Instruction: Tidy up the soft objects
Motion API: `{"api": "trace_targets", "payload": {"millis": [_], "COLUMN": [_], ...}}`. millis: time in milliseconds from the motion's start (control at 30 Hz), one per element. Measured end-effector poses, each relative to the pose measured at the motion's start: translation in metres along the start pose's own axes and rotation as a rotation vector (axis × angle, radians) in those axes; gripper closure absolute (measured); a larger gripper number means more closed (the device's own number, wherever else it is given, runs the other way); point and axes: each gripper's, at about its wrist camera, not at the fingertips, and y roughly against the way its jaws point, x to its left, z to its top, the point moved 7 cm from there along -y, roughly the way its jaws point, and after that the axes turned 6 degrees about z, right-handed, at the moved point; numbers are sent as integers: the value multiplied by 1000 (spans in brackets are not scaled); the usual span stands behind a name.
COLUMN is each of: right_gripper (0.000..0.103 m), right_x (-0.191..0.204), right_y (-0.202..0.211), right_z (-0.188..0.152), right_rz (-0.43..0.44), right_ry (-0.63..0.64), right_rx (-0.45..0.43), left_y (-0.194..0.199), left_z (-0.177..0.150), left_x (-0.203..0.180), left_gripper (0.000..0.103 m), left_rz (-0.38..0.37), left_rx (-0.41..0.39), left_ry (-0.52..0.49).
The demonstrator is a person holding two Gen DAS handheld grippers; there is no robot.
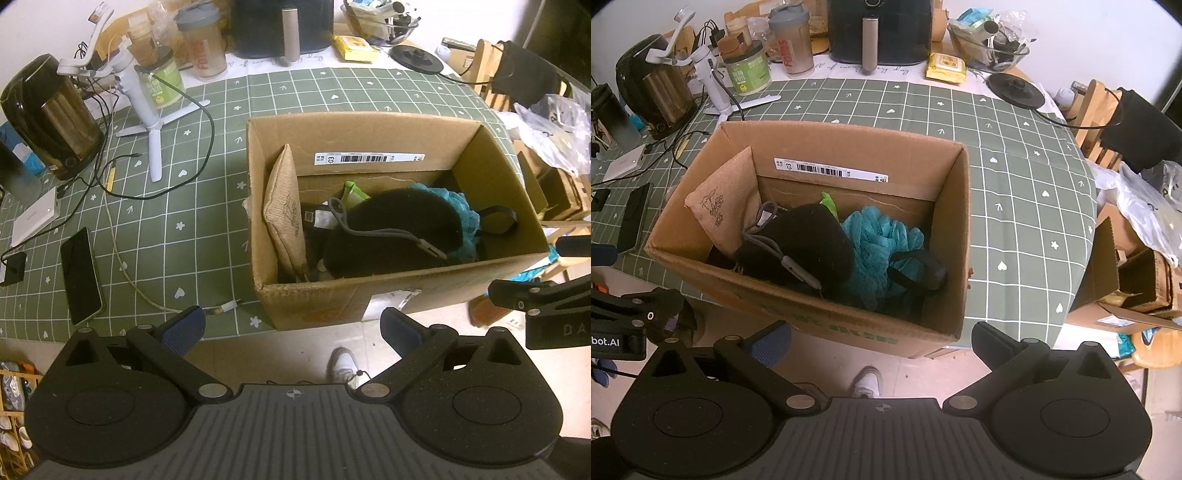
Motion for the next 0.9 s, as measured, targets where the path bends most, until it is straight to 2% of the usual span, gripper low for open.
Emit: {"api": "trace_targets", "payload": {"millis": [900], "right_gripper": [0], "right_x": [1], "right_y": [-1], "right_z": [-1], "right_rz": [-4], "right_ry": [3], "right_rx": [3], "left_y": [1], "left_z": [-2], "left_x": [4], "left_gripper": [0], "left_rz": [20], "left_rx": [8], "left_ry": [1]}}
